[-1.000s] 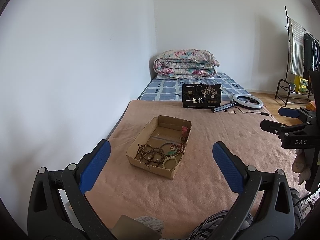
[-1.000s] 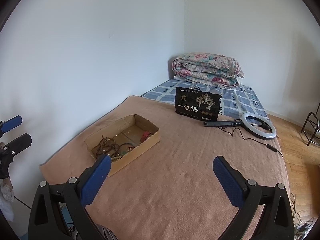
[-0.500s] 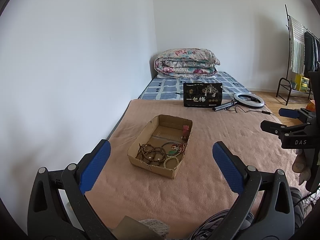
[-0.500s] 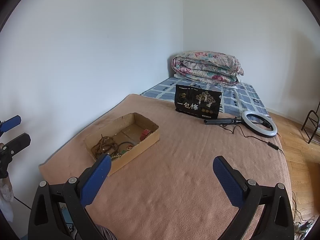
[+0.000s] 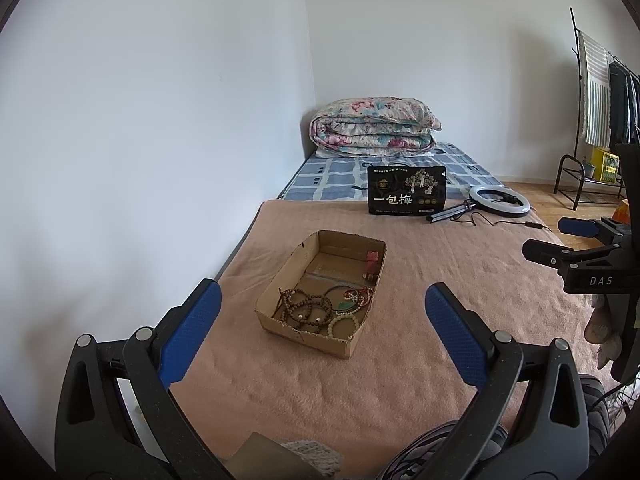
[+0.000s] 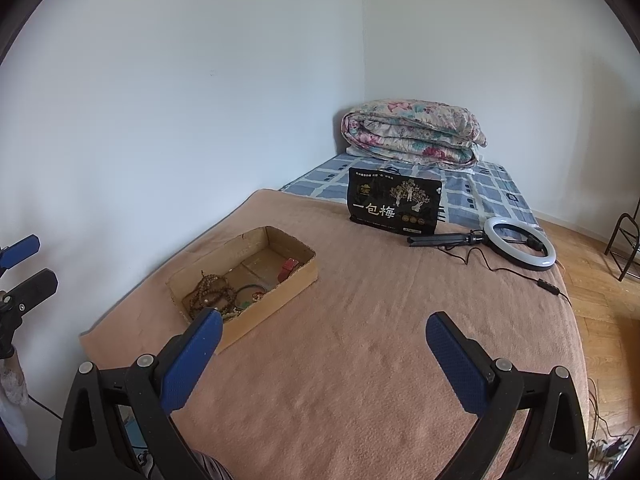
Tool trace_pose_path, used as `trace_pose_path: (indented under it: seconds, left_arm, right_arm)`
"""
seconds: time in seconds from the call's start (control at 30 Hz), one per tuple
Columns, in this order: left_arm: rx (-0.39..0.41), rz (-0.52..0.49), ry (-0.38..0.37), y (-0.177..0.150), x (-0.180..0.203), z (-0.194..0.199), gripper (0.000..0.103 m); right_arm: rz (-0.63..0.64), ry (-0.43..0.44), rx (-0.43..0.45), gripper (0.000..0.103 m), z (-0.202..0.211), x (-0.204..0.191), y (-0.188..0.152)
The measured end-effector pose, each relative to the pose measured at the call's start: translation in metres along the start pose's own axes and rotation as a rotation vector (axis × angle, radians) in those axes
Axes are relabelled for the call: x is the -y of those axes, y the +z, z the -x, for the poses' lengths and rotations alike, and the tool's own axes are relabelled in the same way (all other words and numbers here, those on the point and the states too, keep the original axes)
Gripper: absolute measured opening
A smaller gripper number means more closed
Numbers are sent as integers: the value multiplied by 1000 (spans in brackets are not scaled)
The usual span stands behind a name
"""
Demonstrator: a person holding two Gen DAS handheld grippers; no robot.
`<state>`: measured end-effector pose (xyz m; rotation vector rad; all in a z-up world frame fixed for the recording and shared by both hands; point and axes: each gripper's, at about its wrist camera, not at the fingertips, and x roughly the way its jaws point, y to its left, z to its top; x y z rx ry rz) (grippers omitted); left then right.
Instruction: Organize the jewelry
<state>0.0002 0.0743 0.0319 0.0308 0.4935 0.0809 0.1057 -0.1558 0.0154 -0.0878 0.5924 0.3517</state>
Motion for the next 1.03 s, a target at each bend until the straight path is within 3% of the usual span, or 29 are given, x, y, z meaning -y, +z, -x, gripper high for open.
trace_pose_path:
  seconds: [1.03]
  left_arm:
    - [11,-2,21,-5,-2,-6,103]
  right_arm:
    - [-9,-4,-15,103,-6,5,-5]
